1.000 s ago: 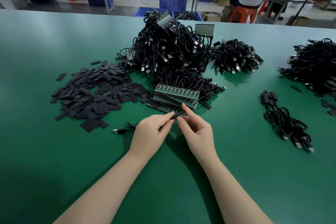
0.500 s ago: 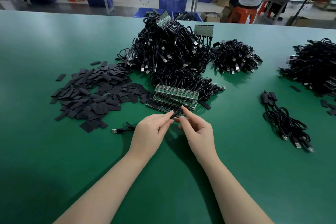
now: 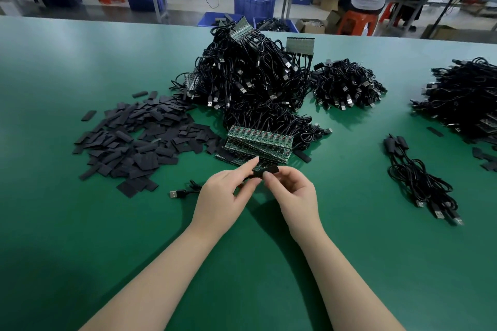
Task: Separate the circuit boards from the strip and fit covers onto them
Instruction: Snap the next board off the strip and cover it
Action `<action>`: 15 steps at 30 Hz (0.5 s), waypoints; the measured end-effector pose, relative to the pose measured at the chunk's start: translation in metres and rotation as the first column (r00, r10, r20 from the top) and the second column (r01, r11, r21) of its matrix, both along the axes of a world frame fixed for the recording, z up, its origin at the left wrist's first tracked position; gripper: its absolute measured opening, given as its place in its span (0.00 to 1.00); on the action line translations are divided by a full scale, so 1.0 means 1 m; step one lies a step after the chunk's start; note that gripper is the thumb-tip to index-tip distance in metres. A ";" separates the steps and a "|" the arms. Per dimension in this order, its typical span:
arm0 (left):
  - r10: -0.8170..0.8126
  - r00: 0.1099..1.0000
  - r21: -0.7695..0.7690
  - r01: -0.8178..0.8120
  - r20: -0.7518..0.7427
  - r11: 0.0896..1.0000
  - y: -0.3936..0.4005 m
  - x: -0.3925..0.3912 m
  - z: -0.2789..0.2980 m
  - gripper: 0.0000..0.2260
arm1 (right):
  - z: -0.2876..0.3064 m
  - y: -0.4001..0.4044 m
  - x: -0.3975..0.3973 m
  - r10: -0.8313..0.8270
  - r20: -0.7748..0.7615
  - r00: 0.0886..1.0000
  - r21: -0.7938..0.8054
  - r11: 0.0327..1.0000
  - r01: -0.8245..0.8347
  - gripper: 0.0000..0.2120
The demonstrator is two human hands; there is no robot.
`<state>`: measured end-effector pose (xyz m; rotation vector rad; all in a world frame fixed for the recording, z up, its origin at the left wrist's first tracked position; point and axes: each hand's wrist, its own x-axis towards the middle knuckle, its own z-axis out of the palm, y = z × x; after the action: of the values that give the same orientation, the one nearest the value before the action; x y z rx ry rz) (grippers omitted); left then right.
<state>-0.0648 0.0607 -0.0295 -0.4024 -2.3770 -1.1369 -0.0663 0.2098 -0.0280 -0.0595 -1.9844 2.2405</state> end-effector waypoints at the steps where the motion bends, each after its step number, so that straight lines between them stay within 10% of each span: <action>1: 0.004 1.000 -0.011 -0.004 0.003 1.000 0.001 -0.001 0.000 0.21 | 0.001 0.001 -0.001 -0.010 0.006 1.000 -0.028 1.000 0.010 0.08; 9: 0.073 0.996 -0.180 -0.062 0.053 0.982 0.000 -0.007 -0.005 0.11 | 0.002 0.010 -0.005 -0.127 0.081 0.989 -0.291 0.946 0.145 0.05; 15: 0.037 0.999 -0.147 -0.035 0.013 0.989 -0.003 -0.007 -0.004 0.08 | 0.000 -0.002 0.001 -0.032 -0.014 0.999 0.126 0.992 0.033 0.09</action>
<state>-0.0717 0.0578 -0.0334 -0.3992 -2.4802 -0.9560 -0.0653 0.2074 -0.0278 -0.0632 -2.0978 2.0859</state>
